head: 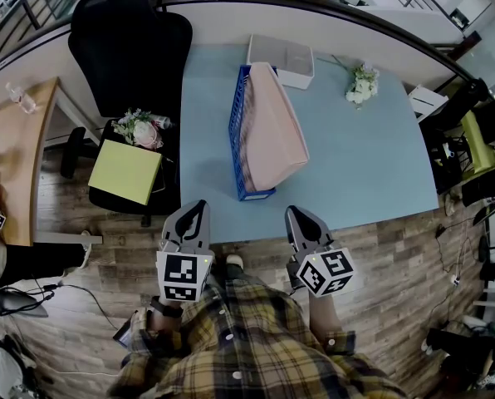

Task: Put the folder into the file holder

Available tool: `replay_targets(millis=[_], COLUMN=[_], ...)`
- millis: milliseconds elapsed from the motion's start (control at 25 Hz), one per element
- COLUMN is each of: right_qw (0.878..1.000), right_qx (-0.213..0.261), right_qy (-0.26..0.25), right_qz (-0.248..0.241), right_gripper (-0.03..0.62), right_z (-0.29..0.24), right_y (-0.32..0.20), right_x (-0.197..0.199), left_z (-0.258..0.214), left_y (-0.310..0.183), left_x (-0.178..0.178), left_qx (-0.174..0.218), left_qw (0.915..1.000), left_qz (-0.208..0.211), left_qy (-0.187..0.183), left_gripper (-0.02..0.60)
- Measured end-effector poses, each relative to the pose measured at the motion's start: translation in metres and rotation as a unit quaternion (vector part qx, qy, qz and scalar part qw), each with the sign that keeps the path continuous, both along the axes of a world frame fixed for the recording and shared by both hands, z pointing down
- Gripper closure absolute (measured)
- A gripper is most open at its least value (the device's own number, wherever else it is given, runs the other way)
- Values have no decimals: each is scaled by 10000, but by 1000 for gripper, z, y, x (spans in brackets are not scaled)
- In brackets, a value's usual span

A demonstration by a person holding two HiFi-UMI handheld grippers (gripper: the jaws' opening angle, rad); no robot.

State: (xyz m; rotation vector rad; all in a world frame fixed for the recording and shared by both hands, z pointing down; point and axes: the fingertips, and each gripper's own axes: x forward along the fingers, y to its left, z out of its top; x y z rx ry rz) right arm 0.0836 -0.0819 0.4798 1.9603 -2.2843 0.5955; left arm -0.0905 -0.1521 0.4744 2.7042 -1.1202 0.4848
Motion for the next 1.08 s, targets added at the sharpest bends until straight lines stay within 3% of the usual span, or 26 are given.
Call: replay_targets(millis=[1080], right_qw=[9998], right_qx=[-68], right_qy=[171], right_qz=[-73], right_gripper=[592], right_z=[4], right_y=[-1], right_x=[-4], left_z=[3], left_y=[-3], left_x=[-3], left_qx=[-11], left_qw=[10000], left_qz=[47], left_qy=[-13], left_gripper=[591])
